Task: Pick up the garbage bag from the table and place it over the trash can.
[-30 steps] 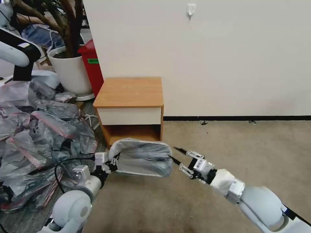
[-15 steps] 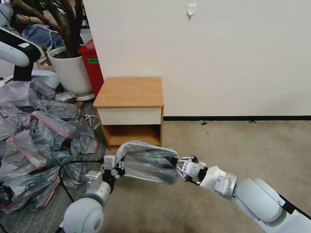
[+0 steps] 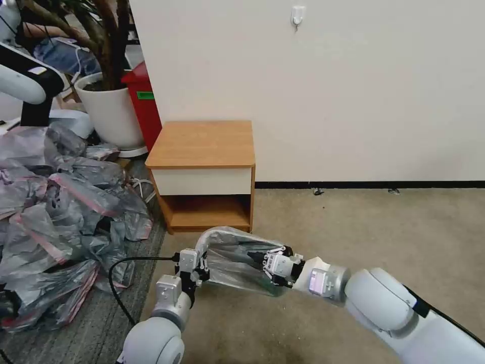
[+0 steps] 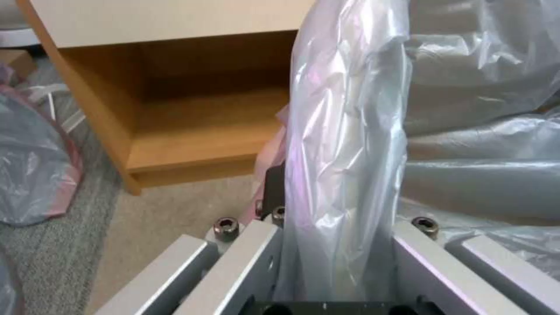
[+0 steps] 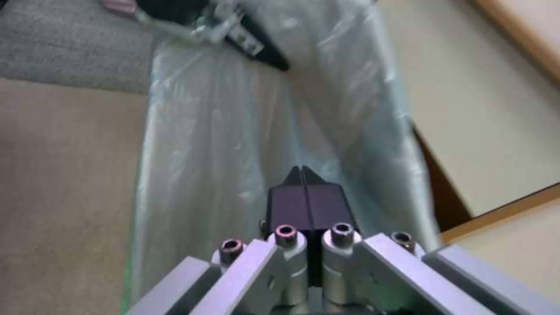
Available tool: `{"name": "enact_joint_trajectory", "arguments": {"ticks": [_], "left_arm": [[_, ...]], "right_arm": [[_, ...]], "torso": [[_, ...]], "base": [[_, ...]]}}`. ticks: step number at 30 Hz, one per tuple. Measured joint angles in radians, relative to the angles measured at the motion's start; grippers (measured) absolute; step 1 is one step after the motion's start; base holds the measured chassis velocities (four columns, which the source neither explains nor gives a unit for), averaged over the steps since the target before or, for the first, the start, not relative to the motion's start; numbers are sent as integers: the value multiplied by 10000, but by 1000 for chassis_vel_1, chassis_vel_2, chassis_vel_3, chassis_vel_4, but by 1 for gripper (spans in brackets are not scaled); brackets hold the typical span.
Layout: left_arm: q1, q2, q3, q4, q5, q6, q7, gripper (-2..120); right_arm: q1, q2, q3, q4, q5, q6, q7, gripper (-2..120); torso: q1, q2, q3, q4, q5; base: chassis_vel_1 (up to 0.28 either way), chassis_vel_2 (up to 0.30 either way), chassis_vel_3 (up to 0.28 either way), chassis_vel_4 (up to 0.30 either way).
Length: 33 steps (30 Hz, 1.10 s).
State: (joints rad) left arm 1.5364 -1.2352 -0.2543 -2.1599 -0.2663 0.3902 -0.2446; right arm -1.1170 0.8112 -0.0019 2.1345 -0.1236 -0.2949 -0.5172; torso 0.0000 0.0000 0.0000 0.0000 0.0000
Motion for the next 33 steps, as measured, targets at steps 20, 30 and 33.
{"name": "enact_joint_trajectory", "arguments": {"ticks": [20,30,33], "left_arm": [[-121,-373,677,347,795,-216,26,2],[-263,-673,1204,586,1165,-221,-11,2],[-294,-765,1362,736,1549,-339,-20,2]], "right_arm": [[433,381,-536,-1057,-860,-471,-234,0],[514,393,-617,-1484,-1322,-607,-418,0],[551,371,-638,-1649,-1377,-713,-449,0]], "torso": [[-1,0,0,0,1],[0,0,0,0,0],[0,0,0,0,1]], "base": [[0,0,0,0],[0,0,0,0],[0,0,0,0]]}}
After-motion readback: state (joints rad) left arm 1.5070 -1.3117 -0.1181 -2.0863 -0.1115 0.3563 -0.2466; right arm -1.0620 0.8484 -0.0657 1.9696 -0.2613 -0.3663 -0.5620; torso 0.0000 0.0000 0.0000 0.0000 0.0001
